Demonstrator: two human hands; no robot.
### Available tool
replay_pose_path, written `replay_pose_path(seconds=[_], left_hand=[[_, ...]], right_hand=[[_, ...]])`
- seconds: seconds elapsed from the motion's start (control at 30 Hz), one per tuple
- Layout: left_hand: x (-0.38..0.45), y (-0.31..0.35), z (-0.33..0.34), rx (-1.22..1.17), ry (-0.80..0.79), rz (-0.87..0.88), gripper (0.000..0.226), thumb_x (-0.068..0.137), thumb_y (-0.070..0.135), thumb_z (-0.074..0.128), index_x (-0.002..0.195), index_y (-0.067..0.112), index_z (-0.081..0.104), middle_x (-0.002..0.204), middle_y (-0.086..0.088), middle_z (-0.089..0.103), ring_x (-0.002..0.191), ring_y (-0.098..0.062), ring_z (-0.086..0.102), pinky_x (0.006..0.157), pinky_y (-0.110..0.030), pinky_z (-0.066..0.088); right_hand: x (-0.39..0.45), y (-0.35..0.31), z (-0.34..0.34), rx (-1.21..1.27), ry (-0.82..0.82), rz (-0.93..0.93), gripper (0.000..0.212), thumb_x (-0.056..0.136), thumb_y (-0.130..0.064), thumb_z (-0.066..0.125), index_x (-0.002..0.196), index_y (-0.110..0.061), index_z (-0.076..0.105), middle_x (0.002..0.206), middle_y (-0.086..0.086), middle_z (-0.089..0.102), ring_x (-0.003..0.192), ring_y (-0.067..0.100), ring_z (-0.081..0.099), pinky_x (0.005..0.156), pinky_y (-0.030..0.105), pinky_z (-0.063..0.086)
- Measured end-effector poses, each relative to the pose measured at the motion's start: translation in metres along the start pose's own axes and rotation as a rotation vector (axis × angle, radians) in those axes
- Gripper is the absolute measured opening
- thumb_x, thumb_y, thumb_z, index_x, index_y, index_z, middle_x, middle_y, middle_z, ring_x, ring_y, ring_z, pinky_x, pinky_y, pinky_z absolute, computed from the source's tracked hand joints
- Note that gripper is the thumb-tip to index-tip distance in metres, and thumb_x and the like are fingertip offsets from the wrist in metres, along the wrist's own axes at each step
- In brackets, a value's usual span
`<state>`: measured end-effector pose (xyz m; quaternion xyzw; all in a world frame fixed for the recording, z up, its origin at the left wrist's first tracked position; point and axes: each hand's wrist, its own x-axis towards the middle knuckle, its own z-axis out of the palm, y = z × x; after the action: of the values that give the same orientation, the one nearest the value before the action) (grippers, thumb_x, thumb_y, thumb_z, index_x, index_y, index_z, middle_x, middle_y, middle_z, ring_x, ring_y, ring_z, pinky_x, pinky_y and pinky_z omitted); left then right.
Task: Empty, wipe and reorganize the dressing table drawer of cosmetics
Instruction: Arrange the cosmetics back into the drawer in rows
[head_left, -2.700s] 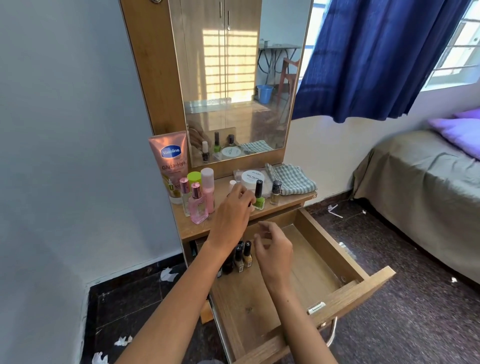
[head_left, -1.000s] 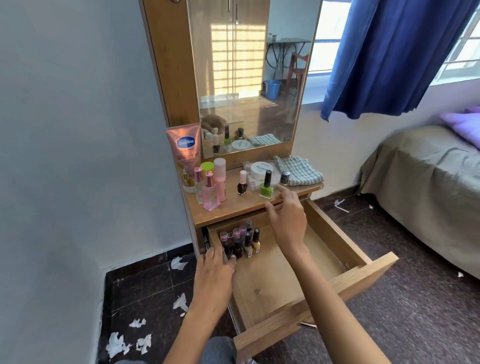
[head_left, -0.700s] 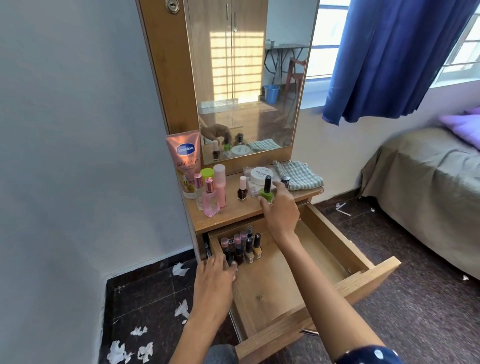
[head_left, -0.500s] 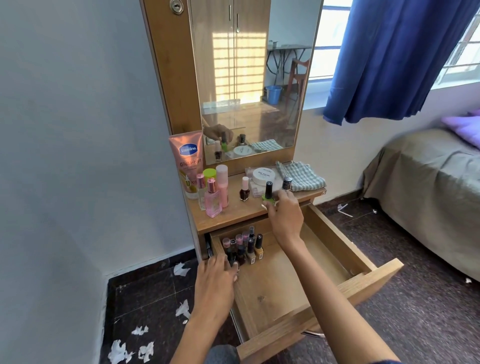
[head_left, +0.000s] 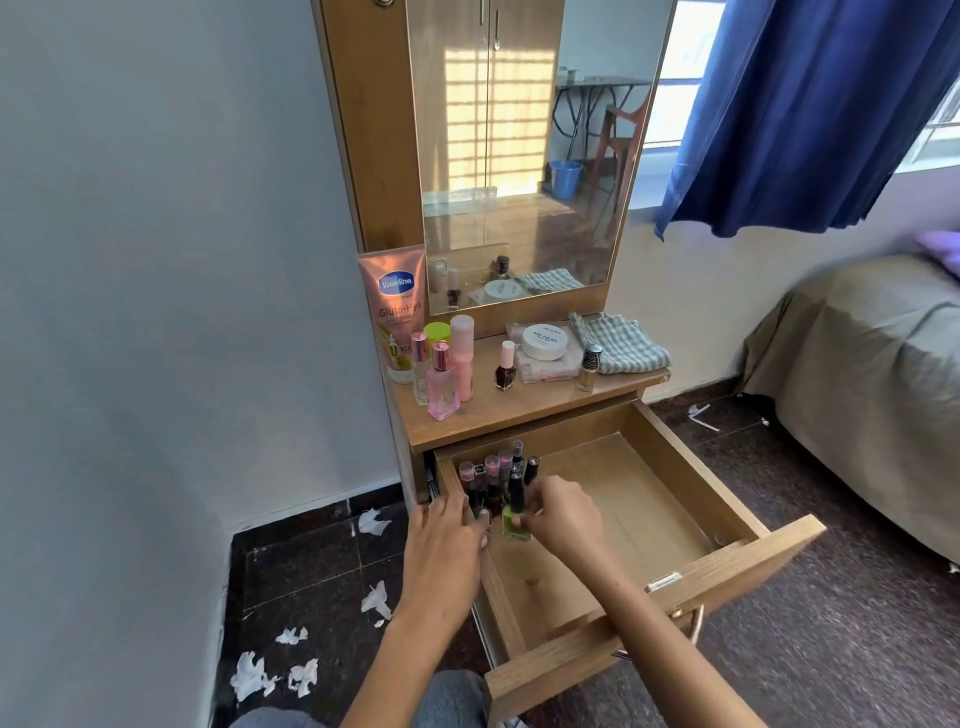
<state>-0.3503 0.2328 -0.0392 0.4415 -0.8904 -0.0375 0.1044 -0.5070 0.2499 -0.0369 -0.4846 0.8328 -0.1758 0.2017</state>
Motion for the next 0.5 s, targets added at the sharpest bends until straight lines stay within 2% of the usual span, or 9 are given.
replay_pose_path(seconds=[0.1, 0.23, 0.37, 0.5], left_hand=[[0.0, 0.0, 0.0, 0.009, 0.007, 0.005, 0.04, 0.1, 0.026, 0.039, 0.139, 0.031, 0.043, 0.14, 0.001, 0.036, 0.131, -0.018, 0.03, 0.106, -0.036, 0.019], [0.0, -0.002, 0.002, 0.001, 0.016, 0.006, 0.04, 0.1, 0.027, 0.038, 0.139, 0.031, 0.042, 0.14, 0.001, 0.036, 0.13, -0.018, 0.03, 0.105, -0.035, 0.019], [0.0, 0.0, 0.001, -0.028, 0.034, 0.017, 0.037, 0.1, 0.025, 0.039, 0.135, 0.029, 0.049, 0.136, 0.001, 0.04, 0.129, -0.018, 0.031, 0.104, -0.034, 0.02], [0.0, 0.002, 0.008, -0.119, 0.1, -0.031, 0.034, 0.093, 0.016, 0.054, 0.125, 0.025, 0.06, 0.13, -0.001, 0.05, 0.126, -0.019, 0.04, 0.104, -0.033, 0.028]], right_hand=[[0.005, -0.004, 0.015, -0.073, 0.003, 0.032, 0.022, 0.086, -0.022, 0.068, 0.105, -0.014, 0.063, 0.108, 0.007, 0.068, 0.098, 0.027, 0.065, 0.077, 0.034, 0.053], [0.009, -0.006, 0.027, -0.051, -0.007, 0.0, 0.024, 0.088, -0.02, 0.063, 0.109, -0.009, 0.061, 0.108, 0.012, 0.068, 0.099, 0.031, 0.065, 0.07, 0.032, 0.048], [0.007, -0.004, 0.029, -0.006, 0.0, -0.043, 0.021, 0.084, -0.018, 0.066, 0.103, -0.011, 0.063, 0.105, 0.011, 0.069, 0.098, 0.03, 0.065, 0.071, 0.032, 0.048], [0.002, -0.004, 0.027, 0.026, 0.015, -0.094, 0.008, 0.085, -0.012, 0.065, 0.093, -0.013, 0.063, 0.099, 0.01, 0.069, 0.093, 0.028, 0.065, 0.068, 0.031, 0.045]])
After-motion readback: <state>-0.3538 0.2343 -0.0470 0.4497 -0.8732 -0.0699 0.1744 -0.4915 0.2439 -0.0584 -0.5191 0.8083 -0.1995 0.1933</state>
